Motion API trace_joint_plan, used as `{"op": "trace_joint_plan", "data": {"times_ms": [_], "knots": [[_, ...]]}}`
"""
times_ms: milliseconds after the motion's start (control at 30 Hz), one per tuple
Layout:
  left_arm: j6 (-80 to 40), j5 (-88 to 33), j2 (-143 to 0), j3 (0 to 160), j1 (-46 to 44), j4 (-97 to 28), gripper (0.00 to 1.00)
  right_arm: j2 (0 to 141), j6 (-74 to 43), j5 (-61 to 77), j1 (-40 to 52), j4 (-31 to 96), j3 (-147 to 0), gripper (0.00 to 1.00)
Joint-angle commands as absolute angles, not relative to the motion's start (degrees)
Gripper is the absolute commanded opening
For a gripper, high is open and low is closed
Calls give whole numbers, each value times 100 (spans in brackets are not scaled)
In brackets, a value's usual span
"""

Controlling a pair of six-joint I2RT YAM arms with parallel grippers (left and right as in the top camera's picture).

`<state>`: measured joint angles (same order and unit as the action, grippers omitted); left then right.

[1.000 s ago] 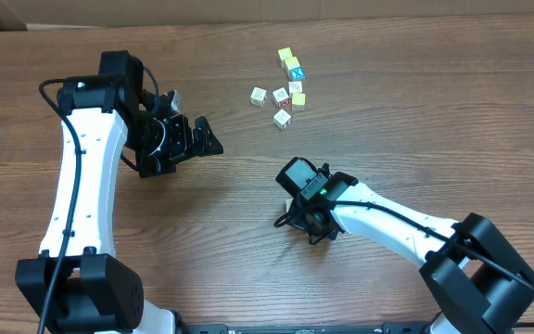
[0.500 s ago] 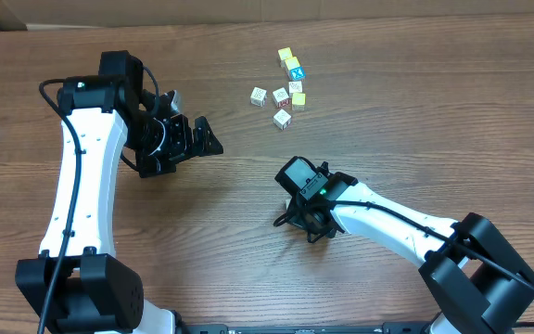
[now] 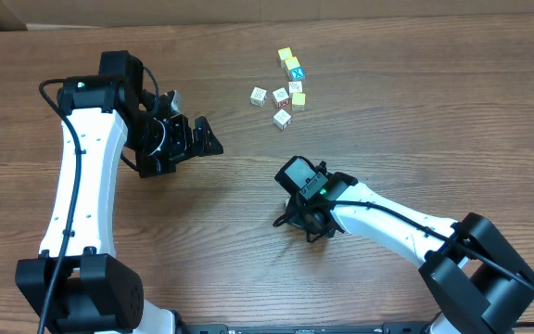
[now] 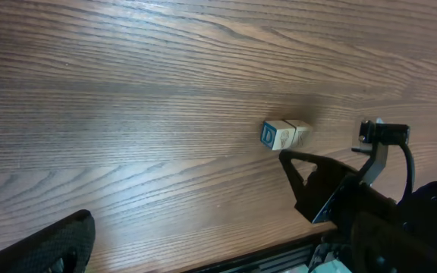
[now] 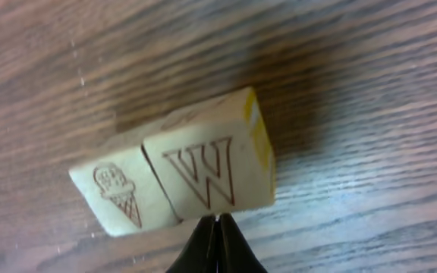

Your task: Flip 4 blocks

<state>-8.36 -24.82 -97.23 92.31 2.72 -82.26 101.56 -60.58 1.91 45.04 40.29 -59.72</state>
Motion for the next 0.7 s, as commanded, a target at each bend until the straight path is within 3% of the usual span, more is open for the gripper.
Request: {"op": "trace_joint_plan", "data": {"times_ms": [0, 200, 667], "knots": [[-768, -2482, -9741, 9347, 257, -8219, 100, 10016, -5518, 467, 4477, 4261, -6296, 4], [-770, -2482, -9741, 9347, 257, -8219, 100, 9900, -4880, 451, 4303, 4587, -6932, 4], [-770, -2482, -9741, 9347, 257, -8219, 100, 9913, -4488, -685, 3889, 3330, -6847, 4]]}}
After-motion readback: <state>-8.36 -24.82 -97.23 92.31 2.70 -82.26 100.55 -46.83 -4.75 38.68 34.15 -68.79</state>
